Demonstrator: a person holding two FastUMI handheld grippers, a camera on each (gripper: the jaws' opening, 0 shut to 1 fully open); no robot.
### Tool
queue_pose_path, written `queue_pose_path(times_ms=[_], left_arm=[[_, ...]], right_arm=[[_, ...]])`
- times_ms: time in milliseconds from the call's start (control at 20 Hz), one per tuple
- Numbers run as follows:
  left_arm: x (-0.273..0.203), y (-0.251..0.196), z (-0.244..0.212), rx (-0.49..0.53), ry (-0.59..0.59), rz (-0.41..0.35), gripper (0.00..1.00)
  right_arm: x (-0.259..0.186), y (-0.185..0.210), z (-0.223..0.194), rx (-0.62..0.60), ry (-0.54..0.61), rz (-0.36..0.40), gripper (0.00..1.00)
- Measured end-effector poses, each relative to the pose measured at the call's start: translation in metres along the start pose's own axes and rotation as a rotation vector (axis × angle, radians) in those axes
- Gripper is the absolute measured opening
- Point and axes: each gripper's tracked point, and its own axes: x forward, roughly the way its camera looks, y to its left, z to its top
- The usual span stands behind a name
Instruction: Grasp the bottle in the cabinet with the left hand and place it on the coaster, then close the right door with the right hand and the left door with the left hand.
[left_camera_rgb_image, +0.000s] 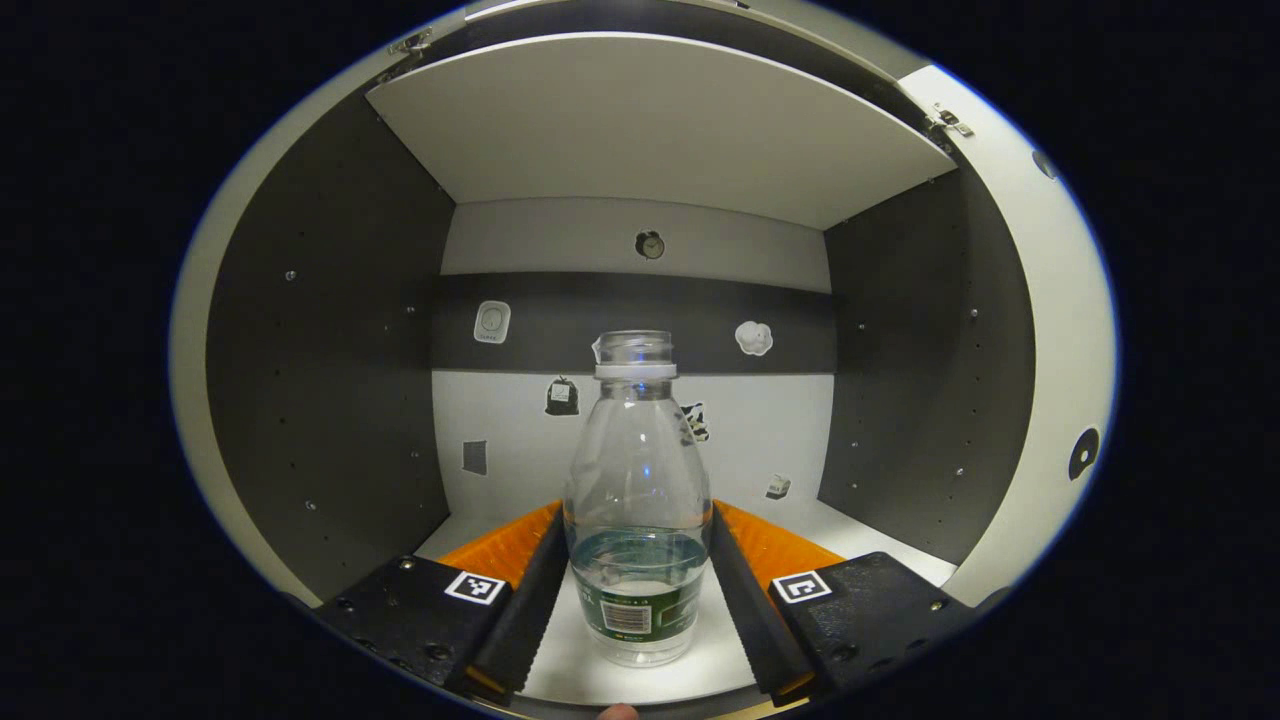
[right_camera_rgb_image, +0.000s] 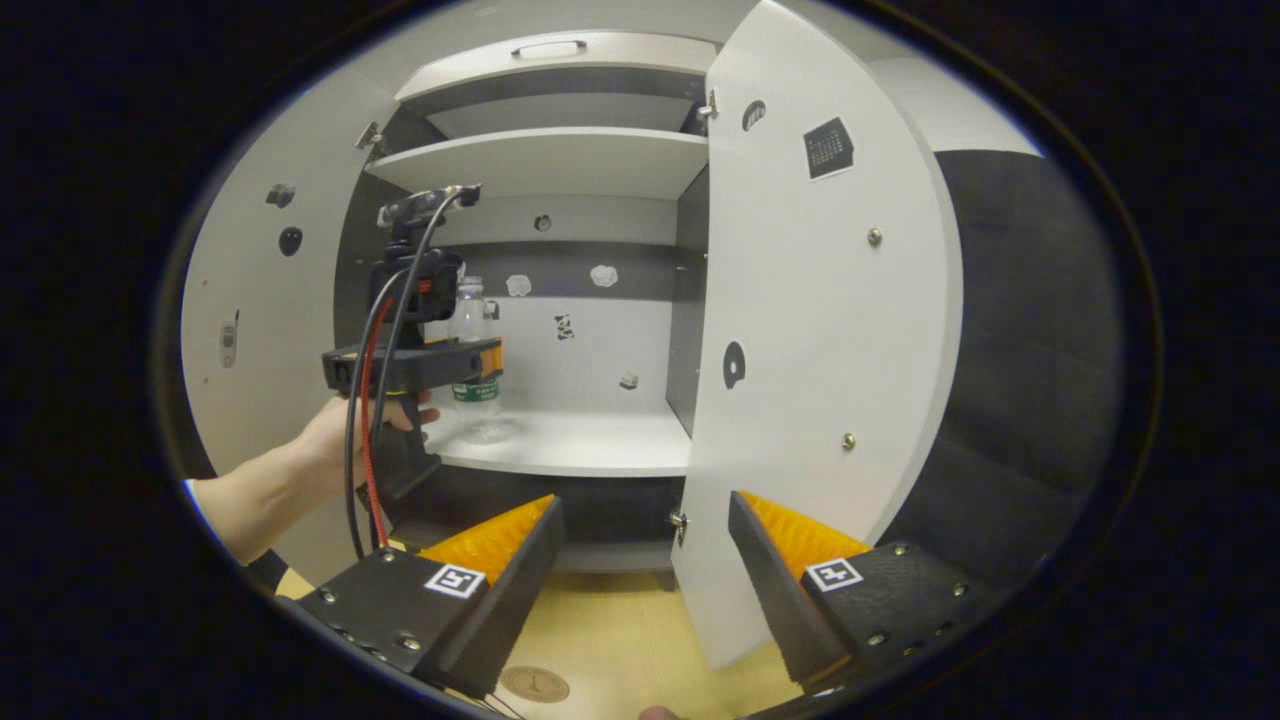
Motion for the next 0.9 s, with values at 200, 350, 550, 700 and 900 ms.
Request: queue_pose_path(times_ms=[200,350,550,700,900], left_arm=[[-0.034,-0.006,0.019,0.026,-0.044,-0.005,0.82],[-0.074,-0.016,0.027,0.031,-0.071,-0.018,0.82],[-0.132,-0.031,0.020,0.032,-0.084,-0.035,0.82],[-0.174,-0.039,-0.001,0.036,-0.071,-0.025,0.82],[-0.222,-0.049,-0.048,0.038,-0.029,-0.015,0.82]], right_arm=[[-0.006,-0.002,0.000,0.012,-0.011,0.012,1.00],[-0.014,-0.004,-0.004,0.026,-0.009,0.023,1.00],[-0.030,-0.014,-0.008,0.033,-0.012,0.024,1.00],[-0.042,-0.027,-0.016,0.053,0.000,0.022,1.00],[-0.060,-0.044,-0.026,0.071,0.016,0.012,1.00]])
